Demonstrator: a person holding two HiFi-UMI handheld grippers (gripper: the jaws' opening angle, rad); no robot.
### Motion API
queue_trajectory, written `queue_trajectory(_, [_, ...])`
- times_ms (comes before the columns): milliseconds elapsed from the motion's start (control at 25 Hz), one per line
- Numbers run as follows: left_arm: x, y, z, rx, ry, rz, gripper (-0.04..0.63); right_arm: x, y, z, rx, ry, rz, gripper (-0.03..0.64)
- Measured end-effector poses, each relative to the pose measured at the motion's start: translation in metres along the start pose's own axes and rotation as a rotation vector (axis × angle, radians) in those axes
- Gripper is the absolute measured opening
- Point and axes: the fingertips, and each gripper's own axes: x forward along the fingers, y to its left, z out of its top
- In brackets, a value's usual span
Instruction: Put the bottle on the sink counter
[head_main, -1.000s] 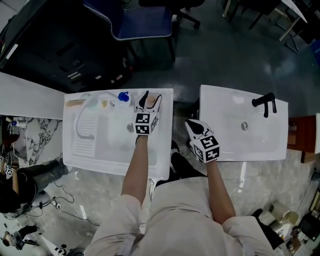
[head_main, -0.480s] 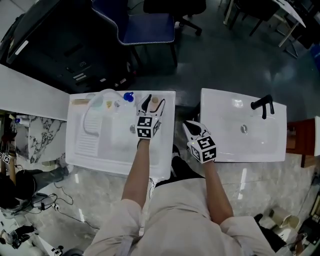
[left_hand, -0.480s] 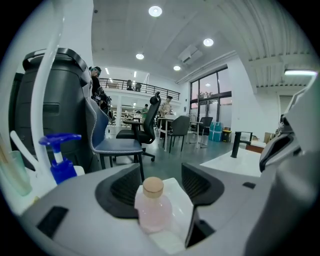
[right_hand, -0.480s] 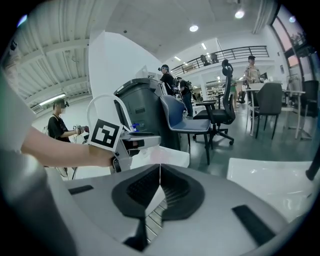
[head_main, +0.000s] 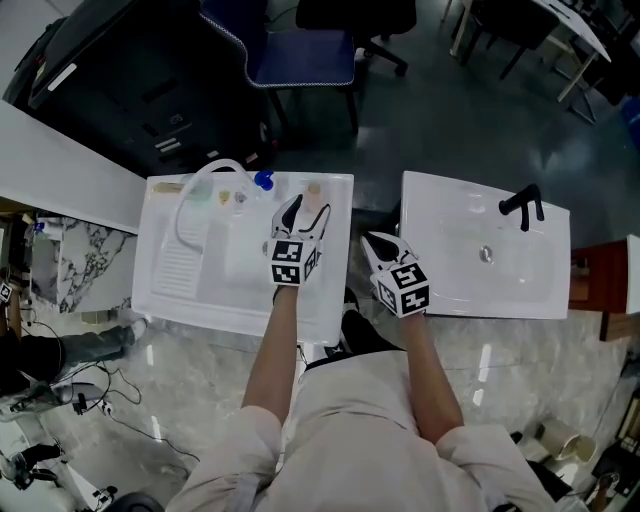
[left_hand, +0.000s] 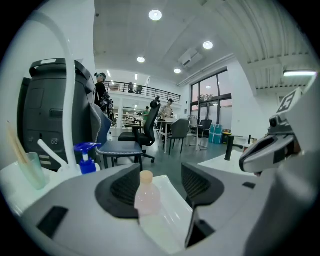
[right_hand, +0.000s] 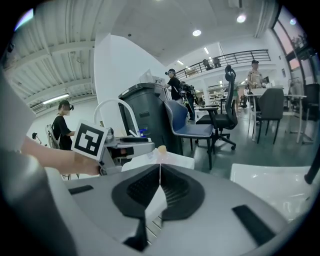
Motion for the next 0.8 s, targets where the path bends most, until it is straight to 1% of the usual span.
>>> queue_trajectory(400, [-0.063, -0.008, 0.005, -0.053, -0.031, 0.061, 0.264, -0.009, 0.023, 0.000, -0.017, -0.022, 0.011, 0.006])
queue_trajectory(560, [-0.087, -0.016, 0.005, -0.071, -0.037, 0.078, 0.264, -0.020, 0.031, -0.001, -0.029, -0.036, -0.016, 0.006])
queue_trajectory(800, [-0.118, -0.029, 0.007, -0.105, -0.053, 0.097, 0.256, -0.033, 0.037, -0.009, -0.008, -0.045, -0.047, 0.006])
